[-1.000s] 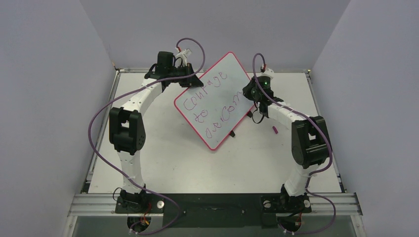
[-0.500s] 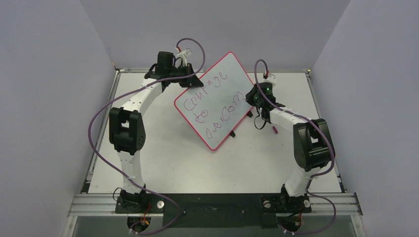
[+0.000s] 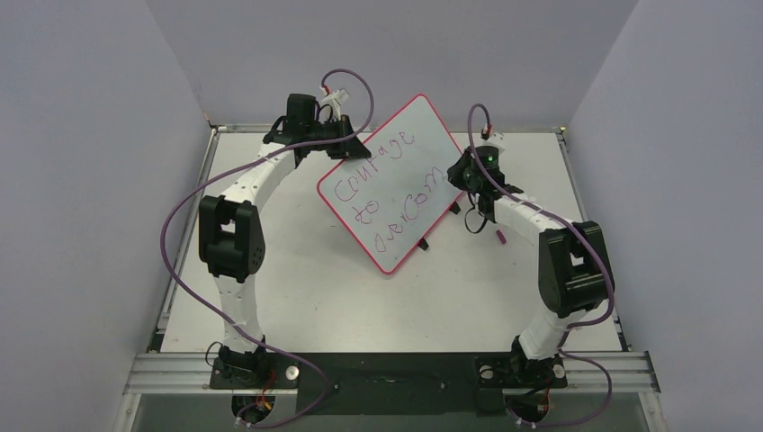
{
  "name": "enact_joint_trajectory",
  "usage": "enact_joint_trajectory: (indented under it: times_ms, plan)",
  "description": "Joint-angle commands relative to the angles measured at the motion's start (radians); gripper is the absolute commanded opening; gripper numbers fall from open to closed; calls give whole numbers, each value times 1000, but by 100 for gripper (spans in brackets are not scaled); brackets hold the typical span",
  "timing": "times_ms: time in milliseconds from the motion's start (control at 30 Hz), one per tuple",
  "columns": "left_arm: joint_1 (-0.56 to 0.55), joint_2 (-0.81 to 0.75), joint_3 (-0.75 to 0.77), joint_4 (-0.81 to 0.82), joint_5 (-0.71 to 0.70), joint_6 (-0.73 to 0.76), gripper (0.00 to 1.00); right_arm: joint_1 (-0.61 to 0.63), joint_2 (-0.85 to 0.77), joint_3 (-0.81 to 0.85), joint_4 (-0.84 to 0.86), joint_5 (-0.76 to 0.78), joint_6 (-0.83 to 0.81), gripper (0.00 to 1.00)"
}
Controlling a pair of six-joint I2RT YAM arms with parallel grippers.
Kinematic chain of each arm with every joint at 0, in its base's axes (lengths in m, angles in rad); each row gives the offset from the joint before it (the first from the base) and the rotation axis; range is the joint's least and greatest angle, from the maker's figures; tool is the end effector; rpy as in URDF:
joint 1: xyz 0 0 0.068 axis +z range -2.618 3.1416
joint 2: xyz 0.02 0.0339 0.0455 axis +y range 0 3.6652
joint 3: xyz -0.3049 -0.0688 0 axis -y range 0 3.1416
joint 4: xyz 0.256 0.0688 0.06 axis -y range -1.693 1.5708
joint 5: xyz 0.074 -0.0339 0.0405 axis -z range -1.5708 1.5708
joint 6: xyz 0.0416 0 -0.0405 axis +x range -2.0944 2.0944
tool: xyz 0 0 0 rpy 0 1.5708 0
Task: Write a sentence on the whiteboard
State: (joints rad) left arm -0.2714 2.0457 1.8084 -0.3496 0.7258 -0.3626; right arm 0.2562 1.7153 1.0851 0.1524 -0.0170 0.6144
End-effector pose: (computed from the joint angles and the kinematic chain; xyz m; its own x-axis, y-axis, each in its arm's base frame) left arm 0.4838 -0.1633 0.3246 -0.7588 -0.0642 -0.6481 0.4961 0.5879 -0.6390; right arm 0.3952 0.1043 0.2597 -0.5180 0.4602 -0.7211 0.0375 0.8544 0.5183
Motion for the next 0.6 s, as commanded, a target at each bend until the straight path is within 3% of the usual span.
enact_joint_trajectory:
  times_ms: [0, 567]
  plan:
    - [-11, -18, 4, 17, -31, 100, 0, -26, -21, 70, 13, -12, 5, 0]
    - [-11, -15, 1, 11, -40, 104, 0, -58, 70, 116, 55, -57, 44, 0]
